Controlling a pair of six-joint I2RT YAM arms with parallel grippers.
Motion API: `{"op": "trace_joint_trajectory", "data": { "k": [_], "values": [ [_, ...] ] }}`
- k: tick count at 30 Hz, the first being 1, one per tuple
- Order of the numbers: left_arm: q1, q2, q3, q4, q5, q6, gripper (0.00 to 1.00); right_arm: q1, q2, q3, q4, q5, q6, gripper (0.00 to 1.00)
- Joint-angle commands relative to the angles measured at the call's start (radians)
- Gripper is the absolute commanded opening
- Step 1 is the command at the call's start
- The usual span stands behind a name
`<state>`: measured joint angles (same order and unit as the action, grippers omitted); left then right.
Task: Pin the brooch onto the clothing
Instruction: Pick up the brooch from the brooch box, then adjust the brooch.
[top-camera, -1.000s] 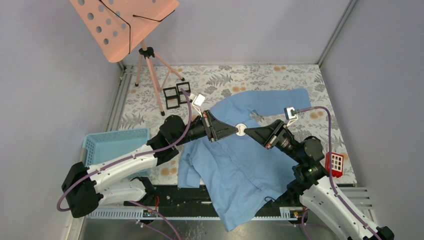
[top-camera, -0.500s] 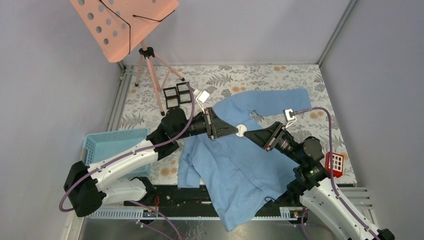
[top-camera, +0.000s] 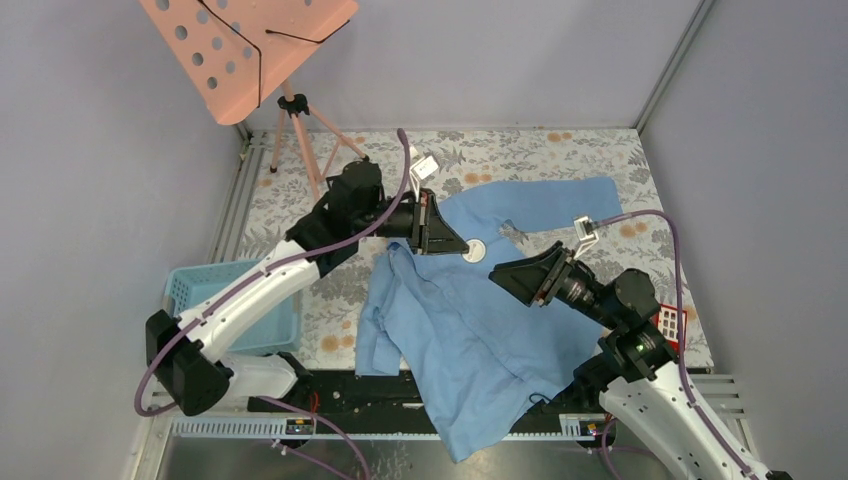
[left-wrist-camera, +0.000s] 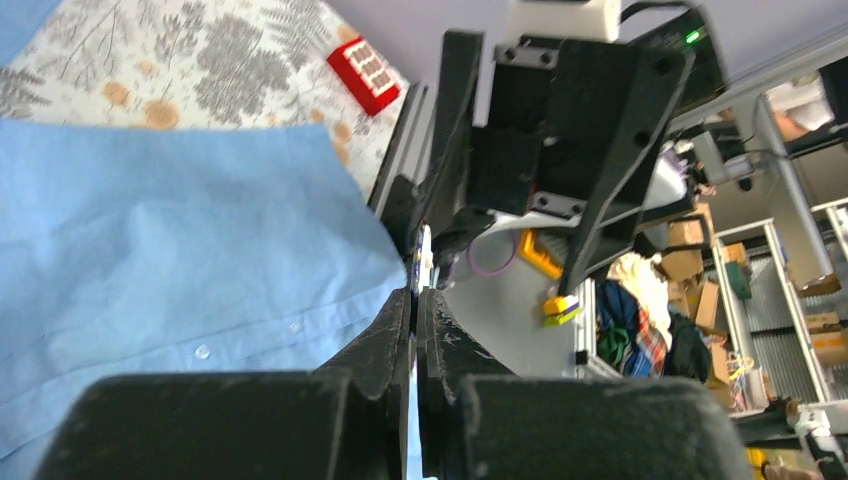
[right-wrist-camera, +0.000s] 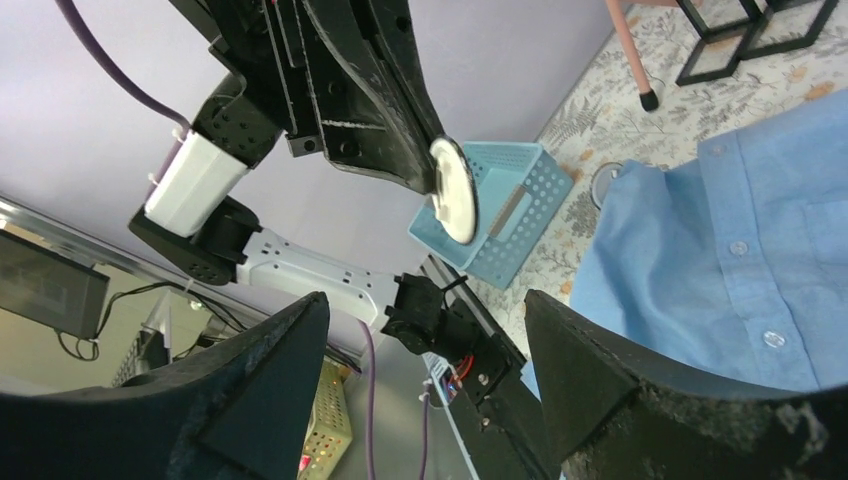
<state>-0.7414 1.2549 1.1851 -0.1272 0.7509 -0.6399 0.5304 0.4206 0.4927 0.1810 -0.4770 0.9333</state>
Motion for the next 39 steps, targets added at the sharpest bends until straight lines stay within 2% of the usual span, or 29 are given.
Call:
{"op": "trace_joint_trajectory", "data": {
  "k": [1, 4, 10, 19, 28, 39],
  "values": [
    [0.014, 0.031, -0.018, -0.073, 0.135, 0.162, 0.00, 0.006, 0.033, 0.055, -0.041, -0.008, -0.056, 0.78],
    [0.016, 0.041, -0.044, -0.032, 0.197, 0.146, 0.00, 0.006, 0.037, 0.061, -0.034, 0.003, -0.052, 0.76],
    [0.014, 0.034, -0.101, 0.078, 0.235, 0.058, 0.00, 0.020, 0.080, 0.081, -0.046, -0.002, -0.066, 0.74],
    [0.015, 0.045, -0.110, 0.092, 0.237, 0.042, 0.00, 0.097, 0.139, 0.077, -0.030, 0.051, -0.086, 0.70],
    [0.016, 0.051, -0.111, 0.092, 0.229, 0.042, 0.00, 0.154, 0.156, 0.060, -0.031, 0.121, -0.103, 0.55],
    [0.016, 0.052, -0.114, 0.093, 0.231, 0.041, 0.00, 0.192, 0.198, 0.080, -0.047, 0.161, -0.144, 0.42]
  ]
}}
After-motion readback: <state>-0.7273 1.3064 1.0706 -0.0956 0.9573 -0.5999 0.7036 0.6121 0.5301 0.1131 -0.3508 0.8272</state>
